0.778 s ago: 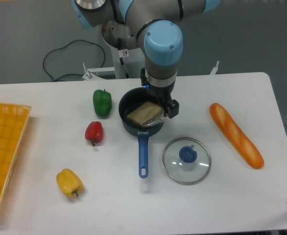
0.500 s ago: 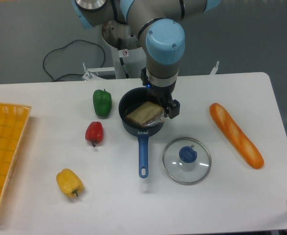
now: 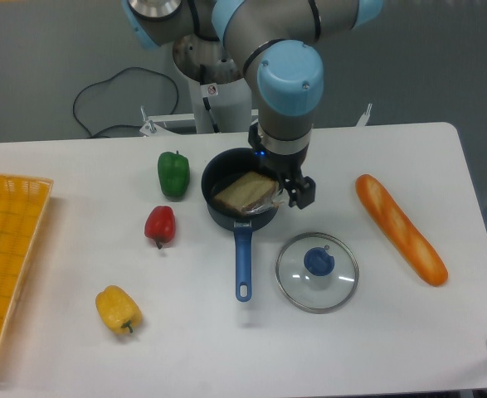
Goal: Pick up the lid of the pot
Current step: 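Move the gripper from above the pot toward the glass lid, then lower the gripper down onto the lid's blue knob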
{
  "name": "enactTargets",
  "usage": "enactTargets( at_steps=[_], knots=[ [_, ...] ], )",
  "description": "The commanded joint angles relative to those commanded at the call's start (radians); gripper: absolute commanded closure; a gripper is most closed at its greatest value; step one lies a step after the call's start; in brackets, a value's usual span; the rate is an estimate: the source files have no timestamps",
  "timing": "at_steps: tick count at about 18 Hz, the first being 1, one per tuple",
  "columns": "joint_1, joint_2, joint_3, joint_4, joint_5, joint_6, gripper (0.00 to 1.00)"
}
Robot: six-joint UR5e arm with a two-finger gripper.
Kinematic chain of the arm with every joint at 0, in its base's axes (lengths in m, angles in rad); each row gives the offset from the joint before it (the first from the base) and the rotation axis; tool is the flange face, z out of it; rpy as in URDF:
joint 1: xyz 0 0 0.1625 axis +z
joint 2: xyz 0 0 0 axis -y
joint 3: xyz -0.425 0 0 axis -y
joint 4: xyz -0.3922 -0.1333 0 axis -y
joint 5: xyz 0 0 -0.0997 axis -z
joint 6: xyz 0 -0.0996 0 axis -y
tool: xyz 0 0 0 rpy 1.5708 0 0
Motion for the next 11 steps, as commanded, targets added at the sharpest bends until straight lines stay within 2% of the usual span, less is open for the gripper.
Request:
enactTargets(
  at_steps=[4,9,11],
  knots=[
    [0.002,-0.037,0.003,0.066,0.003,-0.003,0.0],
    [0.054,-0.081,0.012,0.112,0.0,-0.02,0.0],
    [0.064,-0.094,0.014,0.149,0.002,-0.05,0.0]
  ],
)
